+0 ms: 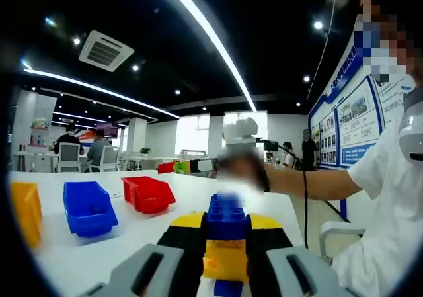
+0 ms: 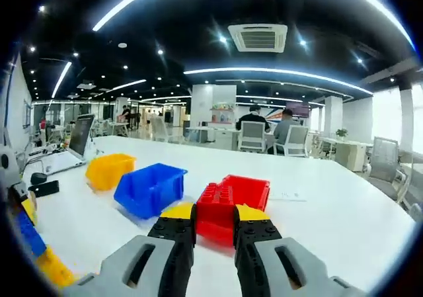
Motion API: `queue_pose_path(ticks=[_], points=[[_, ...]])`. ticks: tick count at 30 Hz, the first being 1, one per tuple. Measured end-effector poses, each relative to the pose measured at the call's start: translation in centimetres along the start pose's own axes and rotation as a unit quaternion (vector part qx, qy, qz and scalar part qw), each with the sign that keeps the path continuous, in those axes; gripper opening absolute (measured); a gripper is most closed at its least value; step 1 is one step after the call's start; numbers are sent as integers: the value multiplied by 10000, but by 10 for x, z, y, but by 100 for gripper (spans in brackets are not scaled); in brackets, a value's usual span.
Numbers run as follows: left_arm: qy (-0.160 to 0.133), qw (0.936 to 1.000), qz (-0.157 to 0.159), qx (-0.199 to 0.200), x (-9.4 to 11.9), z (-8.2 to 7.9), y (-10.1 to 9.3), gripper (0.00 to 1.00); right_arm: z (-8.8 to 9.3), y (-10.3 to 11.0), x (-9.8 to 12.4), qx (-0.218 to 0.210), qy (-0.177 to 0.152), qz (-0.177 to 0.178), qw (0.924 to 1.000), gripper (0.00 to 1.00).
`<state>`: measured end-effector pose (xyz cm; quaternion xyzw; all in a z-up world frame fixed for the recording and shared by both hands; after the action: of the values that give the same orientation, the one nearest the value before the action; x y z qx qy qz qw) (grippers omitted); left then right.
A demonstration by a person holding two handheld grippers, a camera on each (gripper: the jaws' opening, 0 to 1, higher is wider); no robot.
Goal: Take apart the toy blocks one by one and place each separated block into its matching bin, sorting the blocks by their type until all the connected pieces are disassembled and separated into the correct bins
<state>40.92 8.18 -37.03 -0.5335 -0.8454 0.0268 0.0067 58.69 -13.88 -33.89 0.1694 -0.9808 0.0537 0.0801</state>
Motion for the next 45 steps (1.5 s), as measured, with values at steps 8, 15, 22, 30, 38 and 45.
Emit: queue_pose_path(ticks=[8,15,22,30,38,45], points=[[-12,10000,22,-12,-3,-1,0,24,9,-9,-50,49,342,237,9991,23],[-29,10000,36,3,-3,-1,-1,24,17,-13,-80,202,628,425,9969,23],[-67,10000,41,-8,-2,-4,0,24,23,-8,-88,465,515,236,9973,49],[-59,10000,26,2,0,-4,2,24,14,-5,-54,329,335,19,9989,46],[-29,10000,59,-16,1,-2,-2,24,2,-2,-16,385,39,-366,9986,41],[28,10000,83,-31,0,0,-4,24,-3,17,34,263,-279,-814,9959,41]])
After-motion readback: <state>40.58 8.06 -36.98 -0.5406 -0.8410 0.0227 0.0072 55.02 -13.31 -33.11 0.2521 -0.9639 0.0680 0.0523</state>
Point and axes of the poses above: the point that each gripper's makers call its tool centre point, and the gripper's own axes: x roughly backward along the fingers, y roughly to its left, z roughly out of its underside, the point moved 6 cm from there along x, roughly backward along the fingers
